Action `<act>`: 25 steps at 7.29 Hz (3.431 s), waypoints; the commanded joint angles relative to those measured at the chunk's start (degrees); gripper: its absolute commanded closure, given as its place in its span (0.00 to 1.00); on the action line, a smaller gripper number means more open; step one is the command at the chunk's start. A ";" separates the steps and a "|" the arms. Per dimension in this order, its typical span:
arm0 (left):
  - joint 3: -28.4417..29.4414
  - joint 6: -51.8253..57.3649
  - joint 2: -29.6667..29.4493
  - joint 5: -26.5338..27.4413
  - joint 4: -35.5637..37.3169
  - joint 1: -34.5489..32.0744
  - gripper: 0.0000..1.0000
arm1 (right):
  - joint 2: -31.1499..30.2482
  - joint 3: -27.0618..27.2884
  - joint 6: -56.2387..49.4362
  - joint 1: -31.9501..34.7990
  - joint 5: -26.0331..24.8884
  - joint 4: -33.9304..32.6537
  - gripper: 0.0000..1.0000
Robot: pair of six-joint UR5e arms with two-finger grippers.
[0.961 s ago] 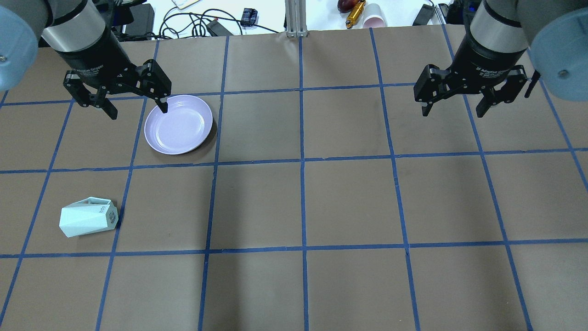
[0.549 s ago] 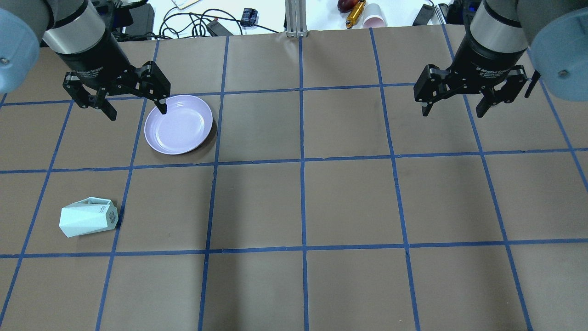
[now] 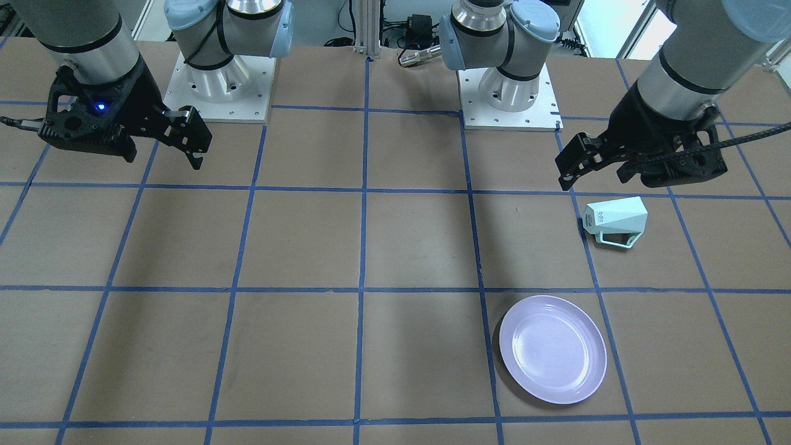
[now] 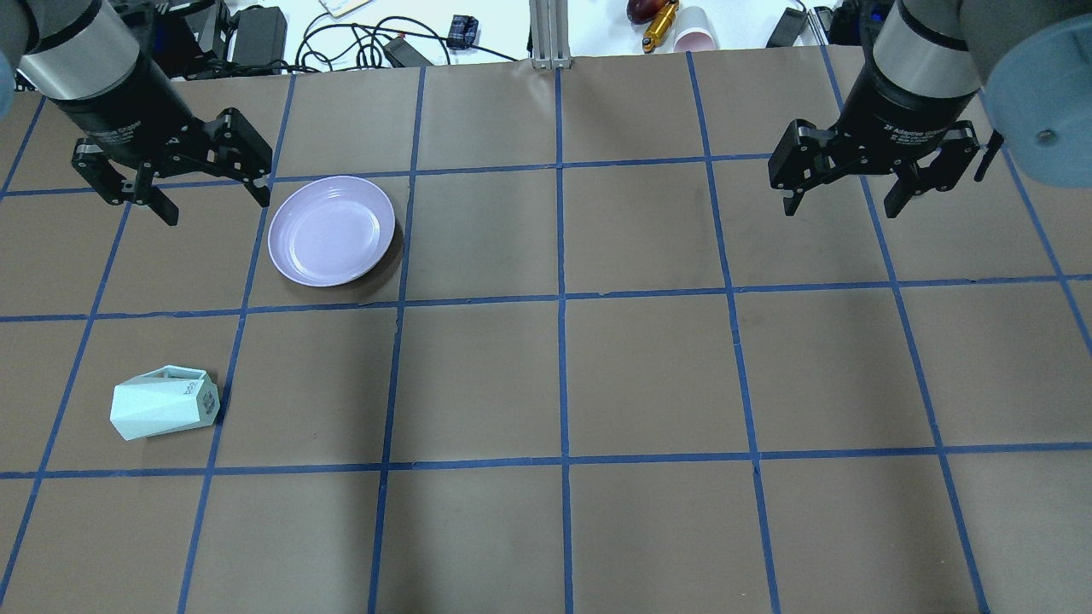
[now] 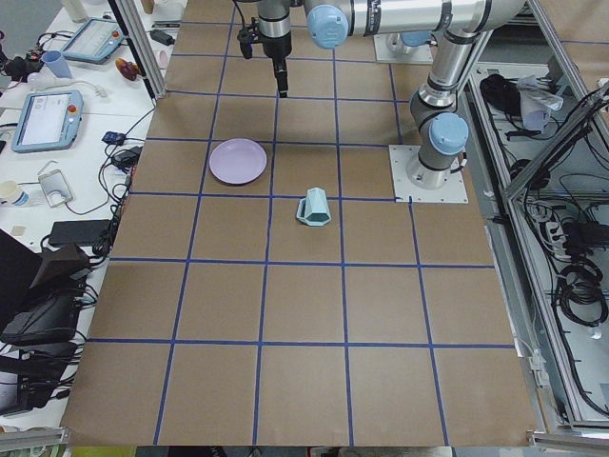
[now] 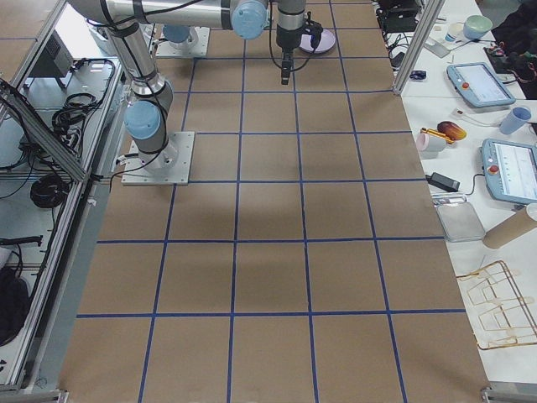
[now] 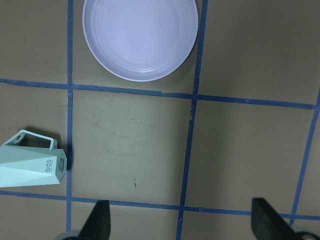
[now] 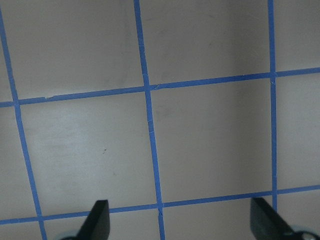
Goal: Flip cup and place on plate
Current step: 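Move the left gripper out and down toward the mint-green mug, then close the left gripper on the mug's open rim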
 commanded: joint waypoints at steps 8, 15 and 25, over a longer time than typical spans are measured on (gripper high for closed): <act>-1.35 19.20 -1.58 -0.33 -2.20 21.80 0.00 | -0.03 0.00 0.00 0.00 -0.07 0.00 0.00; -7.42 32.30 -6.76 -4.55 -1.76 33.66 0.00 | 0.06 0.00 0.00 0.00 -0.07 0.00 0.00; -11.11 40.05 -19.07 -8.04 -0.44 38.16 0.00 | -0.03 0.00 0.00 0.00 0.02 0.00 0.00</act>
